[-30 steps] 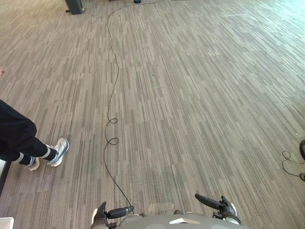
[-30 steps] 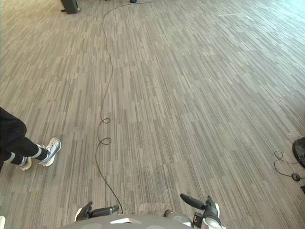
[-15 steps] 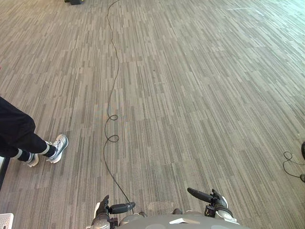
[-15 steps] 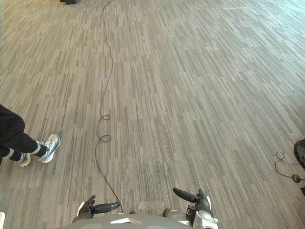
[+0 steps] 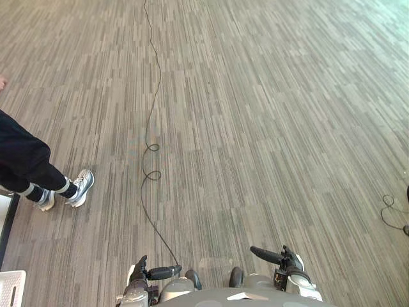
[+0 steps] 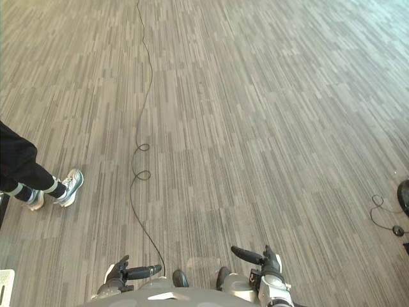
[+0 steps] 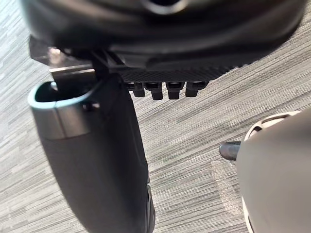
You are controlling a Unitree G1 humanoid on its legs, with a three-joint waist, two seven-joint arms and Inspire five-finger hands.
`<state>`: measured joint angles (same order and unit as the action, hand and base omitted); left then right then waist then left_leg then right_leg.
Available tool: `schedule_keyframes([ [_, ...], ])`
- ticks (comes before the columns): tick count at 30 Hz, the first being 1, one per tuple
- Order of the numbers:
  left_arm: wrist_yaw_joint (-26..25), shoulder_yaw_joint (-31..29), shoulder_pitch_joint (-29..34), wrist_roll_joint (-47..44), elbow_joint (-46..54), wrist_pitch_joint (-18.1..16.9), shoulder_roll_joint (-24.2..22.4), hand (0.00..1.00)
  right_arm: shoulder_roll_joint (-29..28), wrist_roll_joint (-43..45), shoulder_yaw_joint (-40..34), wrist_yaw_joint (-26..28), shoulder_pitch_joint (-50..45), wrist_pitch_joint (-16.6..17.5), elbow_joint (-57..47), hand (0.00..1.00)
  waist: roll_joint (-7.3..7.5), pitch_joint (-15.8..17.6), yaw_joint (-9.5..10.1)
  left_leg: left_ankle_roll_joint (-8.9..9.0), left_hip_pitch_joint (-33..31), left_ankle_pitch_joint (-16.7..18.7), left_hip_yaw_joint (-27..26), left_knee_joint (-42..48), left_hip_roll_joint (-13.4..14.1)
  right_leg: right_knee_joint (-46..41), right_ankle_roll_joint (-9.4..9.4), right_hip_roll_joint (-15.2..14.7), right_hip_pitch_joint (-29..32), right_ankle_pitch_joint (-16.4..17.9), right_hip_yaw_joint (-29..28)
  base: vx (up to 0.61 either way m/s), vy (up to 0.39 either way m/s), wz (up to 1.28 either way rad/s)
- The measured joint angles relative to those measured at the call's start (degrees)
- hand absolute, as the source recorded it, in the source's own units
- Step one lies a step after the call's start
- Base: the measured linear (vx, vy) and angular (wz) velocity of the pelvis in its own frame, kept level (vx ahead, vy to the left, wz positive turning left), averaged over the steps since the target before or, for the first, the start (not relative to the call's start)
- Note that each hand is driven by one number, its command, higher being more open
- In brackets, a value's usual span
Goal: Pick up cushions and gather them together orderly.
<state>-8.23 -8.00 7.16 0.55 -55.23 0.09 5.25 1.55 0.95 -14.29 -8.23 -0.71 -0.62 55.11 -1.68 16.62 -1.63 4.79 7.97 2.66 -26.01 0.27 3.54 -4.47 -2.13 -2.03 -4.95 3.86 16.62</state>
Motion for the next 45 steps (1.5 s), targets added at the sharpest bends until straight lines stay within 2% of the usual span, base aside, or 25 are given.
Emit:
schedule_keyframes([
  [4,-0.33,-2.18,-0.54,-0.11,0.0,-0.01,-0.06,1.0,-0.78,-0.92,0.27,-0.62,0.04,-0.04,-1.89,1.0,0.82,1.66,-0.05,-0.39,-4.33,1.71,-1.33,8.32,0.8,-3.06,2.03,-1.8,2.2,3.01,0.25,-0.15,-0.058,-0.02],
  [7,-1.07,-5.06,-0.47,-1.21,0.31,-0.15,-0.94,1.0,-0.71,-0.97,1.09,-1.1,-0.76,-0.12,-3.73,1.0,0.58,2.3,-0.07,-1.98,-7.98,6.25,-5.97,21.4,5.77,-6.02,2.41,-1.32,2.24,5.79,0.18,-0.12,-0.06,-0.03],
  [9,-1.5,-7.17,0.36,-2.99,3.41,-0.74,-1.91,1.0,0.12,-1.59,5.32,-2.03,-1.97,-0.05,-6.69,1.0,0.2,2.48,0.08,-3.51,-15.6,8.6,-2.74,37.02,10.67,-7.8,3.35,-0.94,2.61,6.97,-0.14,-0.06,-0.072,-0.06],
  [11,-1.5,-7.29,0.39,-4.59,4.37,-0.91,-2.42,1.0,0.13,-1.88,5.4,-2.37,-2.09,-0.15,-7.06,1.0,0.22,2.6,0.3,-2.76,-17.81,9.61,-0.82,37.5,11.23,-7.89,3.41,-1.23,2.72,7.01,-0.76,0.06,0.013,-0.08],
  [14,-1.4,-9.34,0.16,-6.61,4.46,-0.96,-3.33,1.0,0.18,-1.99,5.4,-3.04,-2.29,-0.52,-7.03,1.0,0.33,2.69,1.38,-2.16,-20.73,9.52,4.89,31.54,9.73,-7.93,2.61,-2.67,2.42,7.5,-2.31,0.17,0.163,-0.17],
  [15,-1.44,-9.45,0.06,-7.56,4.48,-1.14,-3.4,1.0,0.2,-2.0,5.43,-3.25,-2.35,-0.56,-6.93,1.0,0.41,2.71,1.67,-0.62,-22.28,8.46,8.64,27.45,8.09,-8.06,1.57,-3.68,2.24,8.14,-2.68,0.2,0.226,-0.18],
  [17,-2.38,-9.51,0.05,-8.92,4.21,-1.26,-3.62,1.0,0.56,-1.99,5.93,-3.38,-2.33,-0.54,-6.53,1.0,0.34,2.67,1.92,0.98,-22.92,3.75,11.88,18.57,6.17,-8.89,-1.17,-5.19,1.69,9.84,-4.24,0.31,0.351,-0.35],
  [18,-2.63,-9.96,0.04,-9.06,3.58,-1.27,-3.7,1.0,0.71,-2.01,6.57,-3.48,-2.3,-0.48,-5.97,1.0,0.38,2.43,2.44,-0.17,-21.92,-0.64,11.77,18.56,5.77,-9.72,-2.7,-5.98,1.47,10.84,-5.46,0.36,0.353,-0.48],
  [19,-2.79,-10.95,-0.14,-8.99,3.21,-1.33,-3.08,1.0,0.23,-2.11,6.63,-3.35,-2.36,-0.47,-5.11,1.0,2.06,1.65,2.91,-2.85,-21.93,2.08,10.54,20.95,4.32,-9.93,-3.62,-7.72,0.74,11.62,-6.34,0.44,0.339,-0.33],
  [21,-3.31,-11.65,-0.13,-8.91,3.02,-1.28,-2.62,1.0,-0.82,-3.14,6.53,-3.05,-2.85,-0.47,-4.28,1.0,3.72,0.46,3.26,-3.98,-22.96,6.93,9.54,26.32,3.97,-10.14,-4.21,-9.2,0.21,11.72,-7.4,0.45,0.337,-0.25],
  [23,-3.69,-11.89,-0.2,-8.83,2.03,-0.86,-1.67,1.0,-1.62,-3.37,6.42,-2.84,-3.25,-0.44,-4.27,1.0,5.17,-0.4,3.9,-5.42,-20.21,11.9,7.45,28.89,2.54,-21.02,-6.04,-12.28,2.93,12.55,-10.04,0.39,0.316,-0.34],
  [26,-3.96,-10.09,-0.2,-8.79,0.72,-0.67,-0.56,1.0,-1.7,-3.44,6.53,-2.06,-3.08,-0.26,-5.07,1.0,5.7,-0.56,3.53,-6.91,-14.57,14.91,6.04,28.03,0.63,-42.32,-5.67,-15.62,10.64,7.4,-13.01,0.38,0.251,-0.13],
  [28,-4.17,-8.69,-0.18,-8.81,-0.15,-0.58,-0.08,1.0,-1.37,-3.7,6.64,-1.54,-2.08,0.03,-5.03,1.0,5.34,-0.07,2.61,-7.52,-8.08,15.92,6.31,24.65,-0.07,-54.83,-3.97,-16.13,15.64,7.76,-11.66,0.46,0.139,0.04],
  [29,-4.26,-7.77,-0.03,-8.84,-0.12,-0.62,-0.16,1.0,-0.91,-3.65,6.88,-1.52,-1.52,0.68,-5.1,1.0,4.6,0.06,2.39,-6.88,-2.82,15.58,6.33,19.68,0.22,-54.74,-0.98,-13.85,19.27,9.87,-8.17,0.5,0.09,0.01],
  [31,-4.21,-6.94,0.18,-8.84,-0.13,-0.64,0.01,1.0,-0.95,-3.64,6.95,-1.52,-0.98,0.93,-5.34,1.0,4.44,0.1,1.66,-6.47,0.2,15.34,6.33,16.56,0.53,-50.37,-0.26,-11.58,21.89,10.77,-6.14,0.37,-0.007,0.04],
  [34,-4.21,-6.82,-1.06,-8.79,-0.26,-0.27,-0.51,1.0,-0.97,-3.05,6.43,-1.39,-0.38,1.36,-7.49,1.0,3.21,0.79,0.35,-6.38,5.78,15.3,6.66,10.56,1.53,-31.58,-0.49,-4.57,27.51,9.23,-6.17,0.53,-0.114,0.19],
  [35,-4.12,-6.8,-1.44,-8.78,-0.41,0.1,-0.84,1.0,-0.88,-3.05,6.36,-1.17,0.0,1.32,-8.13,1.0,2.73,1.1,-0.4,-6.3,8.26,15.35,7.44,7.83,1.8,-21.46,-0.62,-2.85,28.44,4.8,-6.27,0.53,-0.204,0.53],
  [36,-4.02,-6.88,-1.85,-8.38,-0.85,0.18,-1.03,1.0,-0.95,-2.99,6.33,-1.02,-0.03,1.37,-8.39,1.0,3.22,0.94,-1.08,-5.6,10.52,15.09,8.94,5.79,1.55,-16.72,-0.17,-2.45,27.27,-3.65,-6.86,0.55,-0.23,0.65],
  [37,-3.93,-6.93,-2.42,-7.94,-1.22,0.28,-1.5,1.0,-0.88,-3.04,6.1,-1.01,0.06,1.33,-8.37,1.0,2.75,1.08,-1.47,-4.14,11.68,14.43,9.91,5.4,1.76,-17.7,2.94,-2.21,26.75,-6.03,-6.79,0.46,-0.203,0.54],
  [39,-3.69,-6.98,-3.5,-6.69,-1.03,0.18,-4.02,1.0,-0.91,-3.21,5.15,-0.88,0.35,1.33,-9.18,1.0,1.15,1.08,-1.54,0.11,11.6,11.99,12.11,9.11,3.52,-26.37,4.73,-2.71,28.03,1.81,-5.71,0.68,-0.298,0.34],
  [41,-3.47,-6.97,-3.81,-5.7,-0.17,0.47,-5.16,1.0,-0.74,-3.8,5.26,-0.68,0.28,0.44,-10.1,1.0,0.07,1.01,-2.09,1.8,7.33,11.14,13.89,21.98,6.56,-28.64,5.5,-2.15,26.0,6.38,-4.32,0.72,-0.304,0.28],
  [42,-2.78,-6.93,-3.77,-4.84,1.38,0.44,-5.25,1.0,-0.67,-4.16,5.45,-0.85,-0.32,-0.42,-10.55,1.0,-0.46,1.28,-2.1,6.15,0.55,7.06,17.04,39.57,10.09,-27.39,6.04,-0.77,21.56,8.75,-3.12,0.55,-0.221,0.2],
  [43,-2.78,-7.03,-3.67,-4.72,1.94,0.44,-5.27,1.0,-0.67,-4.28,5.45,-0.98,-0.52,-0.82,-10.44,1.0,-0.52,1.36,-2.06,7.0,-1.74,6.6,17.51,45.69,11.25,-26.42,6.21,-0.08,19.55,9.43,-2.88,0.61,-0.24,0.19],
  [44,-2.78,-7.29,-3.58,-4.57,3.2,0.45,-5.24,1.0,-0.73,-4.12,5.45,-1.37,-1.62,-1.21,-10.45,1.0,-0.49,1.53,-1.96,6.31,-6.93,7.0,16.16,57.73,14.31,-22.87,6.74,1.5,13.57,10.41,-2.26,0.38,-0.129,0.06],
  [45,-2.76,-7.62,-3.55,-4.49,3.79,0.44,-5.24,1.0,-0.9,-4.07,5.45,-1.68,-2.01,-1.32,-10.43,1.0,-0.26,1.61,-1.8,5.43,-8.49,7.56,14.95,60.26,15.23,-21.23,6.82,1.88,11.12,10.61,-2.18,0.53,-0.133,0.1],
])
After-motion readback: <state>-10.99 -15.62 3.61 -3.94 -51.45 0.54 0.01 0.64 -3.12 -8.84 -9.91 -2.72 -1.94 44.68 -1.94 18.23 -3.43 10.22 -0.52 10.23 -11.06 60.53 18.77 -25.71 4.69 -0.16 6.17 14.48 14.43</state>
